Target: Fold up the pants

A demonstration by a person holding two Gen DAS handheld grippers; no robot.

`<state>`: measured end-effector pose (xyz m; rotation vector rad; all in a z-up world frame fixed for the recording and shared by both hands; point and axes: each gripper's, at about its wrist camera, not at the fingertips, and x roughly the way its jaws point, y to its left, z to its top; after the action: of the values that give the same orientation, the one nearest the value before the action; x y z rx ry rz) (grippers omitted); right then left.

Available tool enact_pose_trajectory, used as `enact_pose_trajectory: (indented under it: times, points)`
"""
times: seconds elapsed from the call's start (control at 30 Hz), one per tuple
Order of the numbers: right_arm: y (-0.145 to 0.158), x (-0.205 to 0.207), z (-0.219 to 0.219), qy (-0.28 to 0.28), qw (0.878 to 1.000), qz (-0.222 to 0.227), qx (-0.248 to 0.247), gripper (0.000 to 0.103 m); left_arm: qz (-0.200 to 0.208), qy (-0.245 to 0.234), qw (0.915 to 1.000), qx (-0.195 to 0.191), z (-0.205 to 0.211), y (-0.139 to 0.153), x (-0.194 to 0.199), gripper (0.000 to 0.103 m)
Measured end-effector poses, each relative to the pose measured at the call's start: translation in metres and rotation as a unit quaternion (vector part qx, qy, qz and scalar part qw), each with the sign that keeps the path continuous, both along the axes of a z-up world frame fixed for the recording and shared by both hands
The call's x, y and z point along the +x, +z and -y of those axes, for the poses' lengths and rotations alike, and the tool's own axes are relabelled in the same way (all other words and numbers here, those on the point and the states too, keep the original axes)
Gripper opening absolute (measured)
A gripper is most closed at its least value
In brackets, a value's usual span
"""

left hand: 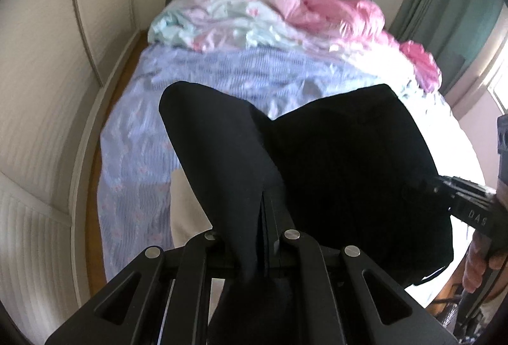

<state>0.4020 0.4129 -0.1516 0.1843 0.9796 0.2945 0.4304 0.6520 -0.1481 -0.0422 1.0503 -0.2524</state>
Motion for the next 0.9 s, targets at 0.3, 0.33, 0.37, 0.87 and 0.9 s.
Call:
enact_pose_trajectory:
  times: [0.3, 0.33, 0.37, 0.87, 0.9]
  points:
    - [-0.07, 0.019, 0.01, -0.041, 0.996, -0.073, -0.038, 0.015, -0.07, -0.008, 0.9957, 0.061, -0.016, -0.076, 0.004, 0.014]
    - [-0.073, 0.02, 0.013, -0.046, 0.995, -0.079, -0.037, 0.015, -0.074, -0.005, 0.9957, 0.056, -0.018, -0.079, 0.002, 0.015]
    - [-0.076, 0.022, 0.016, -0.054, 0.994, -0.089, -0.034, 0.017, -0.076, -0.002, 0.9956, 0.055, -0.019, -0.081, 0.002, 0.018]
    - [-0.065, 0.008, 0.053, -0.121, 0.966, -0.109, -0.203, 0.054, -0.034, 0.089, 0.9629, 0.253, -0.019, -0.058, -0.032, 0.063]
    - [-0.058, 0.001, 0.055, -0.112, 0.968, -0.101, -0.2, 0.055, -0.025, 0.097, 0.9648, 0.243, -0.016, -0.045, -0.041, 0.066]
